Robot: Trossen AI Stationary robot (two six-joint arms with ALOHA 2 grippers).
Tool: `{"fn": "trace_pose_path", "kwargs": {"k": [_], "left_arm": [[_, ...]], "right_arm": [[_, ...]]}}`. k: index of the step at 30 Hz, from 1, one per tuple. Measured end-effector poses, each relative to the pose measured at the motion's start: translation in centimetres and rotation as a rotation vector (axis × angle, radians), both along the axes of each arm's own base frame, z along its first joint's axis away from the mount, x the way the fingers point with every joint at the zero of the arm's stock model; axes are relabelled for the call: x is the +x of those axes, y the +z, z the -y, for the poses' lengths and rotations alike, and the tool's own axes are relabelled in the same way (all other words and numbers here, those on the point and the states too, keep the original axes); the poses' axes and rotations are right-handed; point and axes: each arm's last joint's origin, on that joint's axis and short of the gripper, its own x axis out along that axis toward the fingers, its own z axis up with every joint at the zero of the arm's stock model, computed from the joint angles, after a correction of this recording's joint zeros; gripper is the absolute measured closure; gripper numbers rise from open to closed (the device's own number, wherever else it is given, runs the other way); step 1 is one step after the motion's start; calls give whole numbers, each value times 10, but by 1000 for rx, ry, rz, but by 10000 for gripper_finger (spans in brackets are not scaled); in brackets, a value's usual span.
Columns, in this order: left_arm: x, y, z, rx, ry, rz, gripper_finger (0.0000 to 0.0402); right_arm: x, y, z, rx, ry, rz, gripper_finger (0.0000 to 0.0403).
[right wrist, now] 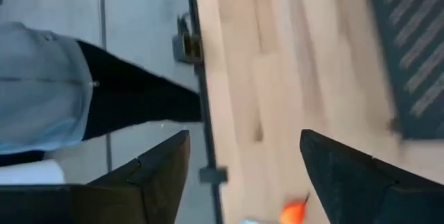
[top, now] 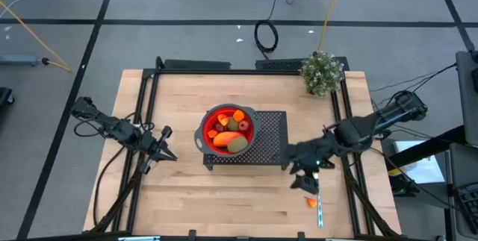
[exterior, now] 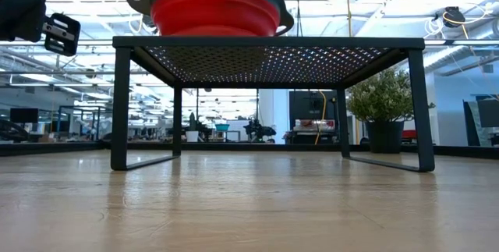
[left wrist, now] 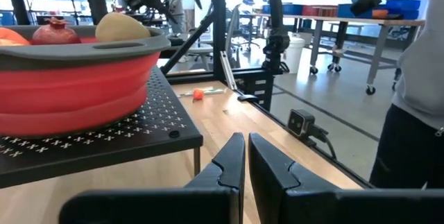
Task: Pick & Place Fruit
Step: Put the orange pear into the bowl on the shelf
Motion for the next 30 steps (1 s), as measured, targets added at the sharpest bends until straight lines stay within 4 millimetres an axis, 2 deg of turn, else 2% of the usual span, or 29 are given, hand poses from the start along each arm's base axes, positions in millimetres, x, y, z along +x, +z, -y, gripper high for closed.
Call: {"fn": "trace_pose_path", "kwargs": {"k": [6,12,21,30], "left_arm": [[0,0,0,6,0,3,382],[0,0,0,4,0,2,382],[0,0,0,-32,1,-14,382],[0,0,0,-72,2,-33,382]], "right_arm": [[-17,-17,-25,25,15,-127,145],[-34,-49,-40,18,-23,-291,145],[-56,-91,-48,-9,-138,-493,146],[-64,-108,-54,0,-129,-502,147]]}}
